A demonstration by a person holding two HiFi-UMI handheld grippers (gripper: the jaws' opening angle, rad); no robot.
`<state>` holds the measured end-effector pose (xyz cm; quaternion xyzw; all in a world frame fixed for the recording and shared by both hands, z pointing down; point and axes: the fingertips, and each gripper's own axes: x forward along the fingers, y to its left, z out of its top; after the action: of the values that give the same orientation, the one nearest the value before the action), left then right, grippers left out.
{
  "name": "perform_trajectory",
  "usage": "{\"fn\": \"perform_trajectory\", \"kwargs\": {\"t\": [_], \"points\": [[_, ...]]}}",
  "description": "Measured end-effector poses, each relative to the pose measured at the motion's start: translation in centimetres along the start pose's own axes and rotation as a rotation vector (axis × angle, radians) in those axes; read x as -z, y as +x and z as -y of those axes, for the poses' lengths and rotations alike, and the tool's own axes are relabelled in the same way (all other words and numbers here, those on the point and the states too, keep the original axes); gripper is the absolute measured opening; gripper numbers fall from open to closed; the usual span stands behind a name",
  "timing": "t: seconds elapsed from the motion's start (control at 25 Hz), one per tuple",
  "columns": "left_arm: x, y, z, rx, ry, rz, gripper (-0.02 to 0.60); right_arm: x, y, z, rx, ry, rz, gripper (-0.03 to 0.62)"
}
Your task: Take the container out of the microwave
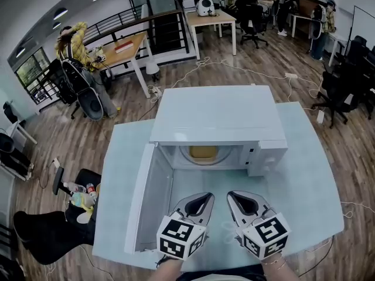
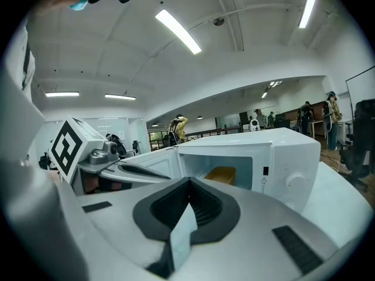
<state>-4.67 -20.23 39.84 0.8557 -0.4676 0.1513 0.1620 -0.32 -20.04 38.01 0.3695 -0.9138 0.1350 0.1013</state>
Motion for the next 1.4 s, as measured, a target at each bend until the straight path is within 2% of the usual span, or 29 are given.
{"fn": "perform_trajectory", "kwargs": {"t": [0.48, 1.12, 1.2, 1.28, 1.4], "points": [[1.8, 4.8, -3.7, -0.049, -0.028, -0.072, 0.012, 2.6, 3.2, 2.9, -0.048, 0.037, -0.071, 0.009], [2.6, 10.4, -6.3, -0.089, 0.042, -0.157, 0.014, 5.2, 5.6, 5.7, -0.070, 0.087, -0.145, 0.009], [2.7, 11.0, -6.7, -0.097, 0.043, -0.163, 0.030, 5.4, 6.0, 6.0, -0.073, 0.092, -0.150, 0.009], [3.0, 11.5, -7.1, -0.102, 0.052, -0.174, 0.076, 5.7, 6.3, 6.1, -0.077, 0.097, -0.157, 0.009], [3.4, 12.0, -8.0, -0.121, 0.077, -0.194, 0.086, 6.0, 6.6, 6.3, -0.078, 0.105, -0.165, 0.009]]}}
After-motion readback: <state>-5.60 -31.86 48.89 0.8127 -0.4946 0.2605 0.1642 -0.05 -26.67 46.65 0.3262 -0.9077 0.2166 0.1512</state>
